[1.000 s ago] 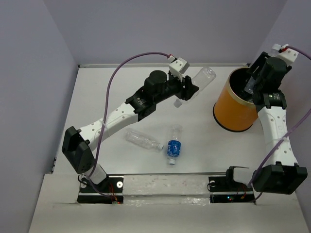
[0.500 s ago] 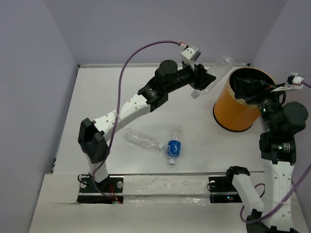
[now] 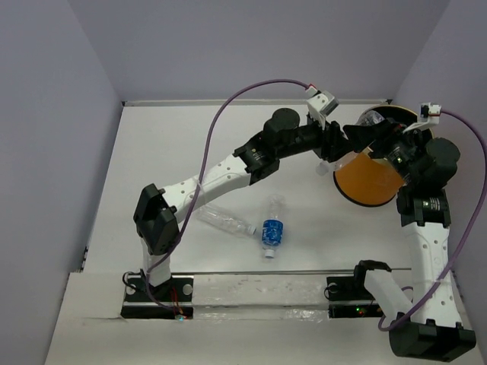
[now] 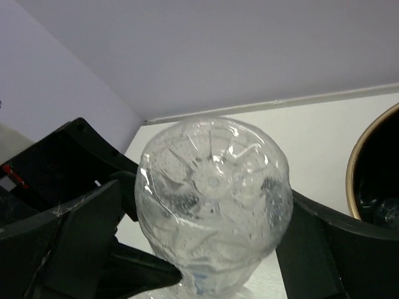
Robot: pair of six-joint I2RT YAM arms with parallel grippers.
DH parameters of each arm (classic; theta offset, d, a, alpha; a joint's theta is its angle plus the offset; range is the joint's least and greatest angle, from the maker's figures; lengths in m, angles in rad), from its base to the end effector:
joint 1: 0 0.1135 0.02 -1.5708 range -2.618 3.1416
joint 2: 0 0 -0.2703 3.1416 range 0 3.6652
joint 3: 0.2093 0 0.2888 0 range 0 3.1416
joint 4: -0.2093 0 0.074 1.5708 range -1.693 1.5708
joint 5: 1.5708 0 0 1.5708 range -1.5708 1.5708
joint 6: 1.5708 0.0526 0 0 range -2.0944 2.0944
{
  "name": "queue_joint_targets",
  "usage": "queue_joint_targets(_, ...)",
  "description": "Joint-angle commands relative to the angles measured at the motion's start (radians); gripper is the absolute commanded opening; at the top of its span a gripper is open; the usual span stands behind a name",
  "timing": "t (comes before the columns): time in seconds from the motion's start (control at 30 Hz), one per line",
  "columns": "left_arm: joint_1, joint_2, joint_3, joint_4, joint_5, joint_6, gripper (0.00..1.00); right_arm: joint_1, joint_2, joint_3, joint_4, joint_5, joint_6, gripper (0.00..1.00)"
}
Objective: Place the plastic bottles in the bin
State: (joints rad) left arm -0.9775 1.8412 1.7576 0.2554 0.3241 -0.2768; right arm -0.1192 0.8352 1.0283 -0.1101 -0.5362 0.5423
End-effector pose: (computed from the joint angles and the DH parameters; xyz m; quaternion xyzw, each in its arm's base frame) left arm 0.2661 -0.4245 0.4314 0.3340 0.5544 -0.5273 0.5505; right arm 0.2248 0.0001 0.4369 0.0277 0.6809 0.3244 0.6561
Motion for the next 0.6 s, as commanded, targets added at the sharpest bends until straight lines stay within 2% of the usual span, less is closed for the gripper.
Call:
queue_joint_targets(0.0, -0.01, -0.083, -0.053, 0.088, 0.05, -0.021, 0.45, 0.001, -0.027, -0.033, 0.14, -0.005, 0.068, 0.98)
queue_joint_targets(0.03, -0.01, -0.086, -0.063, 0.093, 0.052, -0.027, 0.45, 0.001, -0.027, -0.036, 0.16, 0.001, 0.076, 0.94)
queue_joint_targets(0.07, -0.01, -0.089, -0.073, 0.097, 0.053, -0.028, 0.46, 0.001, -0.021, -0.033, 0.161, 0.004, 0.077, 0.85)
queue_joint_targets(0.1, -0.012, -0.095, -0.089, 0.102, 0.05, -0.03, 0.48, 0.001, -0.018, -0.03, 0.161, 0.013, 0.079, 0.64)
queue_joint_targets(0.13, -0.012, -0.1, -0.099, 0.102, 0.044, -0.03, 0.5, 0.001, -0.016, -0.025, 0.159, 0.024, 0.084, 0.53)
queue_joint_targets(0.17, -0.01, -0.117, -0.112, 0.101, 0.014, -0.029, 0.62, 0.001, -0.012, -0.02, 0.158, 0.056, 0.087, 0.38)
queue_joint_targets(0.27, -0.01, -0.163, -0.191, 0.097, -0.099, -0.027, 0.87, 0.001, 0.005, 0.03, 0.113, 0.122, 0.055, 0.32)
queue_joint_targets(0.33, -0.01, -0.239, -0.28, 0.097, -0.158, -0.032, 0.91, 0.001, 0.028, 0.065, 0.05, 0.209, 0.013, 0.31)
queue_joint_targets(0.37, -0.012, -0.3, -0.315, 0.097, -0.233, -0.044, 0.99, 0.001, 0.039, 0.108, 0.032, 0.288, -0.001, 0.31)
queue_joint_targets(0.43, -0.012, -0.37, -0.423, 0.068, -0.325, -0.065, 0.99, 0.001, 0.076, 0.163, -0.023, 0.382, -0.056, 0.28)
queue_joint_targets(0.47, -0.012, -0.445, -0.458, 0.041, -0.508, -0.093, 0.99, 0.001, 0.085, 0.212, -0.036, 0.472, -0.07, 0.27)
queue_joint_targets(0.53, -0.001, -0.528, -0.575, -0.094, -0.761, -0.253, 0.99, 0.001, 0.105, 0.248, -0.042, 0.547, -0.117, 0.26)
queue_joint_targets(0.57, 0.006, -0.569, -0.622, -0.12, -0.801, -0.29, 0.99, 0.001, 0.113, 0.263, -0.042, 0.599, -0.134, 0.26)
